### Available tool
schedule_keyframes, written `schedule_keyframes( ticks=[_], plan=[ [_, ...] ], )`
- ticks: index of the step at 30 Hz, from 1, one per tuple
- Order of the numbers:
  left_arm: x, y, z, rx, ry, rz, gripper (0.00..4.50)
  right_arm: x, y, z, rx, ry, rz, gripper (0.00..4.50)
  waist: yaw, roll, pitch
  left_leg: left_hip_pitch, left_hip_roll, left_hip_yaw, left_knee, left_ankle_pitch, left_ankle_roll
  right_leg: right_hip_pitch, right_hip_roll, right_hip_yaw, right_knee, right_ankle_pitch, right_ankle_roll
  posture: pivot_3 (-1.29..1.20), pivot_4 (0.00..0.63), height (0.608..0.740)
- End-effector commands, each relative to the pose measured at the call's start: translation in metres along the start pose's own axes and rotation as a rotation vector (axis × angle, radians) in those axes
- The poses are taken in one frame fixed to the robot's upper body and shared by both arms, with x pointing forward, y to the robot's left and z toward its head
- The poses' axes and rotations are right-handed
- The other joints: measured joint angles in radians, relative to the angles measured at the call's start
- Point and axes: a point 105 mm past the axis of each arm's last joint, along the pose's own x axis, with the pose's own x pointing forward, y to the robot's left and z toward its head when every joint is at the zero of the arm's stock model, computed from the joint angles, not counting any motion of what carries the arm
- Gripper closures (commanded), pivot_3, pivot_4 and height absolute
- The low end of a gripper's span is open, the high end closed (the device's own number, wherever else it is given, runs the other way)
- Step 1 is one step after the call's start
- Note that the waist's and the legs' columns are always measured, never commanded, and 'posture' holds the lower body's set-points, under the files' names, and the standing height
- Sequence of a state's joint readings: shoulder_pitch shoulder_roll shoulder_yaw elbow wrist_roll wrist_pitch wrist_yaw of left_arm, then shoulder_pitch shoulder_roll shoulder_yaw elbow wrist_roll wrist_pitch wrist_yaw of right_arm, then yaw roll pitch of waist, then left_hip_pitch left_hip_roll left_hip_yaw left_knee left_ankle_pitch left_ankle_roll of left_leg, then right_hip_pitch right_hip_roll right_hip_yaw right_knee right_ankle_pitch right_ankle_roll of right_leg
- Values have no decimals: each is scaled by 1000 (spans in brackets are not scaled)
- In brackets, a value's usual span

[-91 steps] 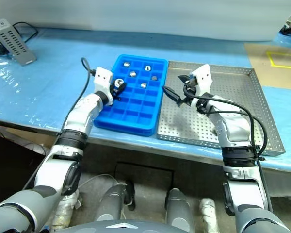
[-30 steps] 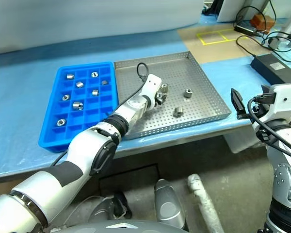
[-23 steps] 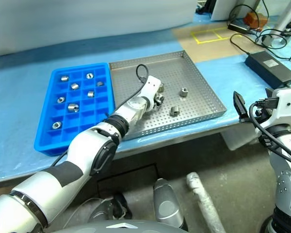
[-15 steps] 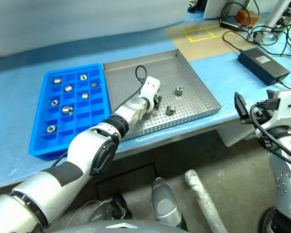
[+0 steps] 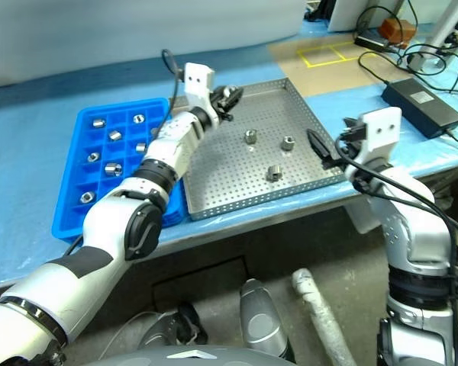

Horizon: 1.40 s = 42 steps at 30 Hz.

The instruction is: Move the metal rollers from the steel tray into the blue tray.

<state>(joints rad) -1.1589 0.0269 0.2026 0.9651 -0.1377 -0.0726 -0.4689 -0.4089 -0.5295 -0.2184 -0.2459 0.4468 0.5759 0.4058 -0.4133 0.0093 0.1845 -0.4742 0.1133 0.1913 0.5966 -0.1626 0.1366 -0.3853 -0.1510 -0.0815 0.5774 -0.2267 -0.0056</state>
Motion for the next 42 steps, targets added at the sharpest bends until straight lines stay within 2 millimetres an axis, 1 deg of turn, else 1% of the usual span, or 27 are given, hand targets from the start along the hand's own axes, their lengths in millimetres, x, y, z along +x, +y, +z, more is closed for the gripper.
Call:
schedule_keyframes(
  ticks=[1,2,4,5,7,8,10,11,12,13,14,16,18,19,21,23,25,27,31,35,39,42],
  plan=[
    [-26,3,22,97,-86,-55,2763,15,16,7,-2,-38,106,0,31,-1,0,0,0,0,0,0,0,-1,0,0,3,0,0,-342,150,740],
    [-38,7,22,113,-87,-41,2763,19,21,5,9,-32,137,0,50,-1,1,0,0,0,2,0,0,-2,-1,0,9,0,0,-329,150,740],
    [-54,10,23,110,-83,-18,2763,23,26,3,18,-26,169,0,89,-1,1,1,2,0,2,1,1,-3,-1,-1,13,0,0,-285,150,740],
    [-68,9,23,118,-90,-18,2763,26,29,2,25,-26,191,0,120,-1,1,1,3,0,2,1,0,-3,-1,-1,15,0,0,-274,150,740],
    [-106,4,26,209,-131,-23,2763,32,36,0,38,-25,224,0,167,-1,1,2,3,-1,2,3,-3,-3,-1,0,17,0,0,-239,150,740],
    [-117,1,27,234,-136,-28,2763,34,37,0,40,-24,232,0,188,-1,1,2,3,-1,2,3,-3,-3,0,0,17,0,-1,-228,150,740],
    [-138,-6,20,177,-86,-67,2763,39,42,-3,43,-18,257,0,244,-1,1,3,4,-1,2,4,-5,-3,1,1,17,0,-1,-194,150,740],
    [-147,-10,16,159,-55,-91,2763,40,44,-5,43,-14,268,0,279,-1,1,4,4,-1,2,5,-6,-3,1,1,19,0,-2,-187,150,740],
    [-155,-13,12,139,-31,-114,2763,41,46,-6,42,-9,280,0,306,0,1,5,4,0,2,6,-8,-4,2,3,23,-2,-5,-173,150,740],
    [-159,-15,11,129,-17,-127,2763,42,47,-7,41,-7,287,0,348,0,2,7,4,0,2,7,-10,-4,2,4,26,-3,-8,-173,150,740],
    [-164,-15,7,117,10,-125,2763,43,48,-8,42,-5,294,0,376,1,2,11,4,2,1,6,-15,-3,3,6,28,-6,-12,-162,150,740],
    [-175,-14,-3,109,75,-125,2763,44,49,-8,43,-3,304,0,412,1,2,19,7,10,-3,8,-18,1,3,10,28,-7,-14,-148,150,740],
    [-182,-16,-10,115,119,-137,2763,46,49,-8,45,-2,312,0,436,1,2,26,7,14,-8,10,-23,1,5,20,28,-7,-14,-139,150,740],
    [-184,-16,-11,124,132,-139,2763,46,49,-9,45,-1,313,0,442,0,3,29,5,15,-13,12,-26,1,7,27,27,-8,-13,-139,150,740],
    [-188,-14,-18,145,173,-128,2763,47,50,-10,45,-1,318,0,454,0,3,33,4,16,-21,17,-34,-2,8,32,24,-12,-5,-127,150,740],
    [-191,-12,-26,163,216,-117,2763,48,51,-10,41,-1,322,0,456,0,3,34,4,16,-26,20,-39,-3,9,33,24,-12,-4,-127,150,740],
    [-191,-11,-29,170,231,-114,2763,48,51,-9,43,-5,323,0,454,-1,2,34,4,16,-31,23,-45,-4,10,34,25,-11,-4,-125,150,740],
    [-190,-12,-30,167,226,-112,2763,48,50,-10,35,1,323,0,453,-1,2,34,6,16,-33,24,-45,-6,12,34,26,-5,-6,-129,150,740],
    [-188,-8,-35,183,244,-94,2763,47,51,-9,33,0,323,0,451,-1,2,33,22,16,-33,25,-47,-9,27,33,25,-4,-6,-144,150,740],
    [-192,-3,-42,214,285,-89,2763,44,47,-10,27,1,310,0,448,-1,2,31,28,16,-37,28,-51,-15,34,33,29,-6,-8,-159,150,740],
    [-193,9,-45,249,314,-34,2763,41,43,-10,21,4,293,0,447,-1,2,31,33,16,-36,29,-54,-15,40,33,28,-7,-11,-170,150,740],
    [-194,16,-48,278,347,-5,2763,40,40,-11,19,6,284,0,448,-1,2,34,35,16,-36,30,-57,-13,41,33,29,-7,-12,-173,150,740]
  ],
)
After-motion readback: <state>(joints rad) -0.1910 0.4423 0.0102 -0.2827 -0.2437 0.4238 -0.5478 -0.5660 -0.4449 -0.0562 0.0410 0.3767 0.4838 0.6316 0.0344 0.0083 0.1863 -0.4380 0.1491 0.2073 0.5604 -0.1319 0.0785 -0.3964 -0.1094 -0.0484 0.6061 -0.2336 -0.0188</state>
